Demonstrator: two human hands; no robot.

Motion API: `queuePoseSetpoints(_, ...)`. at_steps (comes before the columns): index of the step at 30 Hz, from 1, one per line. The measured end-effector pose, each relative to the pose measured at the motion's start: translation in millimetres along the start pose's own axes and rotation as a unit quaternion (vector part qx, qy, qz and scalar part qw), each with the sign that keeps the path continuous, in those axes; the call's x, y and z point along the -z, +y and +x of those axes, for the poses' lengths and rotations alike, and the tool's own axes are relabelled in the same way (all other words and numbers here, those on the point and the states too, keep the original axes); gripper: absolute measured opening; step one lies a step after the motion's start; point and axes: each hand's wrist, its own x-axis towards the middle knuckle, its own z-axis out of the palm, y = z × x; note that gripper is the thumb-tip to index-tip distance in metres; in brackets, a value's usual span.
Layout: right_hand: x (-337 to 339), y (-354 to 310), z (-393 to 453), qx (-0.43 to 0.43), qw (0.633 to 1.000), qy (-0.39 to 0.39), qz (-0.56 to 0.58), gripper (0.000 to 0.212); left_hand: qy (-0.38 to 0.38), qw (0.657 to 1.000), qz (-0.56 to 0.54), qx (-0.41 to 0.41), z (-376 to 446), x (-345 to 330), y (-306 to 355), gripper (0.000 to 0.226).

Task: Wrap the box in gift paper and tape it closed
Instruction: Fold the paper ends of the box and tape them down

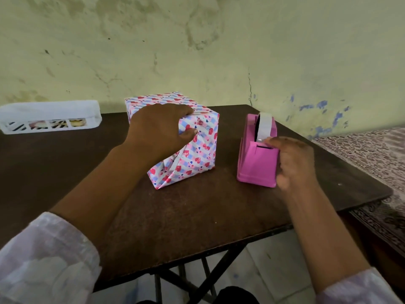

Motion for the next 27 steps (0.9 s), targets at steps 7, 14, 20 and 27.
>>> queuePoseSetpoints(7, 1, 19, -1, 0.123, 0.972, 0.041, 0.194, 0.02, 0.004, 1.0, -0.005, 0.003, 0, 1, 3, 0.055)
queuePoseSetpoints(14, 7, 11, 3, 0.212, 0.955, 0.038, 0.205, 0.022, -0.001, 1.0, -0.009, 0.018, 0, 0, 4, 0.055)
queuePoseSetpoints(20, 6, 6, -18, 0.216, 0.968, 0.05, 0.122, 0.012, 0.007, 1.0, -0.007, 0.016, -1, 0, 6, 0.055)
queuePoseSetpoints(27, 24, 19, -34, 0.028, 0.996, 0.062, 0.054, 0.019, -0.002, 1.0, -0.004, 0.019, 1, 0, 5, 0.056)
